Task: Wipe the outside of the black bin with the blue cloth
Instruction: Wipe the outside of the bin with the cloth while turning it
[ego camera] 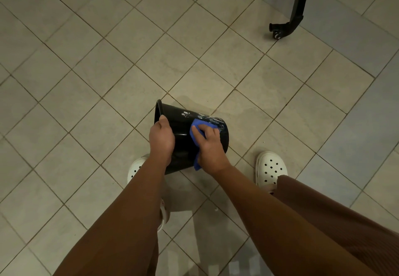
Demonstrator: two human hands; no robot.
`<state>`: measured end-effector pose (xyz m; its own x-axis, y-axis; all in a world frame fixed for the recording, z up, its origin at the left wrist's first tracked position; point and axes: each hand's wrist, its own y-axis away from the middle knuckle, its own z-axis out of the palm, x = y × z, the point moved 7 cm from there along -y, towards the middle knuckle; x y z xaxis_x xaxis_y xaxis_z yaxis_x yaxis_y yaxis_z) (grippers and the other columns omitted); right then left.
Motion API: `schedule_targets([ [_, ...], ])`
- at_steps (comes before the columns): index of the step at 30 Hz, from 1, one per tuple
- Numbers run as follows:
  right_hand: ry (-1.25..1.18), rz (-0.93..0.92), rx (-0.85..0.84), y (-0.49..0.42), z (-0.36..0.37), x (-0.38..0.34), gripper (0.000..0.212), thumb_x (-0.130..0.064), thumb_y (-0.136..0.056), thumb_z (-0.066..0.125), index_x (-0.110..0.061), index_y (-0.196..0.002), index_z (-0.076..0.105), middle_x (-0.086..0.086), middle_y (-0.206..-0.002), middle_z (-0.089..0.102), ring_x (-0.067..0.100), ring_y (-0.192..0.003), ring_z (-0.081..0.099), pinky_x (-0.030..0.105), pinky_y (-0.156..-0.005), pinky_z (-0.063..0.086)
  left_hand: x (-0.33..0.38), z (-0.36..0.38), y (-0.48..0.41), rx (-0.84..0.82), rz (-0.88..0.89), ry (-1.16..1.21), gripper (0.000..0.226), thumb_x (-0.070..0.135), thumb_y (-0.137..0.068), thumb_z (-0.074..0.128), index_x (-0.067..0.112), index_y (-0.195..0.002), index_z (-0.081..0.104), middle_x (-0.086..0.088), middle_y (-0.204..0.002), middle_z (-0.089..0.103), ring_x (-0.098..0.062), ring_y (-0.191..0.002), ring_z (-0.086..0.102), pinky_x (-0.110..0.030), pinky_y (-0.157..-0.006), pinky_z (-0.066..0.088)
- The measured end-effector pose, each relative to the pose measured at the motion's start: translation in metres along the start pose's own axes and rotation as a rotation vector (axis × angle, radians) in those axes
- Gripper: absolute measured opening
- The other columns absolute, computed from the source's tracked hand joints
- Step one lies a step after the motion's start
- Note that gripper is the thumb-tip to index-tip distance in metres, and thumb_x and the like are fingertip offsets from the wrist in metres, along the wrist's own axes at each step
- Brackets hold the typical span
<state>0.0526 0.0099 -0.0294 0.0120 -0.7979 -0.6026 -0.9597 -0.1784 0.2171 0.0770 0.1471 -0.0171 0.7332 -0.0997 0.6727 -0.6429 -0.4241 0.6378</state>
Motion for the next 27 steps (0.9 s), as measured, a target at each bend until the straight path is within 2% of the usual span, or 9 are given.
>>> schedule_targets([
  [3, 0.054, 0.11, -0.119, -0.008, 0.002, 0.018, 0.078, -0.006, -0.083, 0.061, -0.023, -0.148, 0.021, 0.008, -0.154, 0.017, 0.033, -0.139, 0.016, 0.046, -0.115, 0.02, 0.0, 0.002, 0.001, -0.01, 0.01, 0.004, 0.047, 0.04, -0.106, 0.028, 0.008, -0.126, 0.057, -0.012, -0.106, 0.065, -0.025, -0.1, 0.062, -0.034, -0.078, 0.048],
  [5, 0.041, 0.207, -0.133, -0.005, 0.001, 0.023, 0.077, -0.008, -0.086, 0.057, -0.027, -0.149, 0.017, 0.007, -0.156, 0.012, 0.032, -0.139, 0.015, 0.044, -0.115, 0.02, 0.0, 0.003, 0.003, -0.007, 0.027, -0.012, 0.047, 0.04, -0.106, 0.029, 0.008, -0.125, 0.057, -0.012, -0.105, 0.064, -0.025, -0.099, 0.062, -0.031, -0.073, 0.046],
  [8, 0.075, 0.197, -0.1, -0.003, 0.0, 0.01, 0.076, -0.009, -0.086, 0.058, -0.018, -0.149, 0.017, 0.013, -0.153, 0.019, 0.032, -0.135, 0.024, 0.042, -0.113, 0.025, 0.001, 0.003, 0.004, 0.001, 0.031, -0.023, 0.047, 0.041, -0.106, 0.029, 0.008, -0.124, 0.057, -0.012, -0.103, 0.064, -0.026, -0.099, 0.062, -0.035, -0.08, 0.049],
  [11, 0.047, 0.079, -0.014, -0.004, 0.0, -0.007, 0.074, 0.0, -0.077, 0.065, -0.006, -0.143, 0.033, 0.022, -0.144, 0.034, 0.04, -0.128, 0.034, 0.048, -0.108, 0.03, 0.001, 0.003, 0.002, -0.007, 0.016, -0.018, 0.047, 0.04, -0.105, 0.028, 0.008, -0.117, 0.061, -0.014, -0.101, 0.066, -0.029, -0.098, 0.064, -0.045, -0.089, 0.053],
  [13, 0.054, 0.042, -0.009, -0.006, -0.003, -0.004, 0.073, 0.001, -0.076, 0.066, -0.006, -0.142, 0.035, 0.021, -0.143, 0.036, 0.038, -0.127, 0.035, 0.048, -0.108, 0.032, -0.001, 0.002, 0.002, -0.005, -0.001, 0.003, 0.047, 0.041, -0.105, 0.029, 0.009, -0.12, 0.06, -0.014, -0.104, 0.066, -0.029, -0.1, 0.064, -0.045, -0.089, 0.053],
  [16, 0.098, 0.179, -0.103, -0.004, 0.0, 0.019, 0.086, -0.012, -0.077, 0.07, -0.013, -0.147, 0.02, 0.012, -0.149, 0.022, 0.03, -0.133, 0.024, 0.041, -0.112, 0.025, -0.001, 0.004, 0.004, -0.007, 0.008, 0.001, 0.046, 0.041, -0.105, 0.03, 0.009, -0.124, 0.056, -0.012, -0.105, 0.064, -0.026, -0.1, 0.062, -0.037, -0.081, 0.048],
  [18, 0.042, 0.288, -0.084, 0.003, -0.002, 0.028, 0.086, -0.013, -0.076, 0.072, -0.012, -0.145, 0.021, 0.013, -0.146, 0.021, 0.03, -0.134, 0.024, 0.038, -0.111, 0.025, 0.0, 0.004, 0.005, -0.008, 0.022, -0.016, 0.046, 0.041, -0.105, 0.03, 0.009, -0.125, 0.056, -0.012, -0.106, 0.063, -0.026, -0.101, 0.061, -0.036, -0.081, 0.047],
  [24, 0.041, 0.077, -0.029, -0.002, -0.007, -0.008, 0.074, -0.004, -0.075, 0.069, -0.004, -0.14, 0.034, 0.018, -0.142, 0.034, 0.033, -0.127, 0.033, 0.043, -0.109, 0.031, 0.003, 0.006, 0.005, -0.029, 0.044, -0.046, 0.046, 0.042, -0.105, 0.028, 0.01, -0.118, 0.059, -0.015, -0.106, 0.066, -0.028, -0.099, 0.064, -0.044, -0.089, 0.053],
  [27, 0.131, 0.077, -0.107, -0.009, -0.005, -0.003, 0.079, -0.011, -0.079, 0.067, -0.008, -0.145, 0.024, 0.015, -0.147, 0.027, 0.031, -0.13, 0.028, 0.04, -0.109, 0.028, 0.002, 0.005, 0.007, -0.025, 0.04, -0.027, 0.045, 0.041, -0.105, 0.029, 0.011, -0.118, 0.059, -0.013, -0.105, 0.066, -0.027, -0.099, 0.064, -0.041, -0.087, 0.053],
])
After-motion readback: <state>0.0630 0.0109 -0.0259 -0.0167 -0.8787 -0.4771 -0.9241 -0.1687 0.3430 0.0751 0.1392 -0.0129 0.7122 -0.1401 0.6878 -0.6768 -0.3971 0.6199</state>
